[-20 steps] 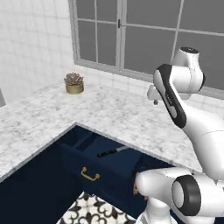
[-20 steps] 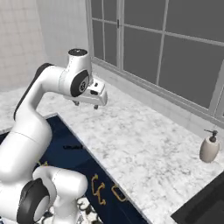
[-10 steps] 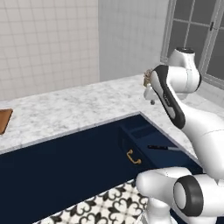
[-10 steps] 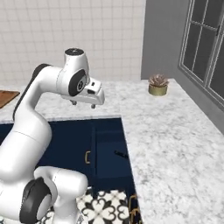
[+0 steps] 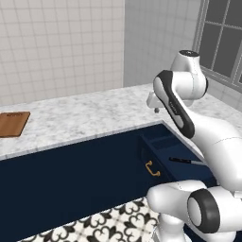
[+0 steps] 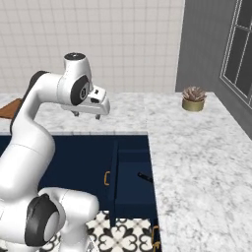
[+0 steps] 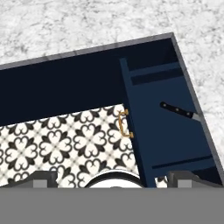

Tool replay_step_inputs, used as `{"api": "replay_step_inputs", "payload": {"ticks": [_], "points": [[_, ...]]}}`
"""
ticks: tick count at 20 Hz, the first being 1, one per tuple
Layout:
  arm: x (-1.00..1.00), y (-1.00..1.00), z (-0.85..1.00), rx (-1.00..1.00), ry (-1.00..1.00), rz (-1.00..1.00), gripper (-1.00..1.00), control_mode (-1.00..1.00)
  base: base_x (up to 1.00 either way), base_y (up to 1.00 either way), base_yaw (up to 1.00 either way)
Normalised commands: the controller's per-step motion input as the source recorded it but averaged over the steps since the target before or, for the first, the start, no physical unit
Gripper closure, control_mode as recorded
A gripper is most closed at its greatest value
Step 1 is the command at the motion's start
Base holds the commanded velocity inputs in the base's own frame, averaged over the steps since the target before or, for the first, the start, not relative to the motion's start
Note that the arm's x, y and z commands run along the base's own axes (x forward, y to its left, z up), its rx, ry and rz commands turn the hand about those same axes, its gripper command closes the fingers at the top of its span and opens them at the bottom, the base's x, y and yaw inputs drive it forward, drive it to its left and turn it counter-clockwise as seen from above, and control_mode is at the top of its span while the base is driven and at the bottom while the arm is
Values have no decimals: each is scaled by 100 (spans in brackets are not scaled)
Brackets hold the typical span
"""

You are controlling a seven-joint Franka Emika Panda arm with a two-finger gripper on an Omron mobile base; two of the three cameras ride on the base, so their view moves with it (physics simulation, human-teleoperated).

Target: Pick up the knife from the drawer and place it on the cutting board. Then place the meat from the plate to the cutting board.

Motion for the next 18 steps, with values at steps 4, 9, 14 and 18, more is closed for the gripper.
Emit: {"api": "replay_step_inputs", "payload": {"ticks": [4,9,14,18], "points": [[0,0,0,0,0,0,-100,100,0,0,0],[0,-1,0,0,0,0,-100,-100,0,0,0],[-1,0,-38,4,-1,-8,-100,-100,0,0,0],[0,0,-46,5,0,-17,-100,-100,0,0,0]]}}
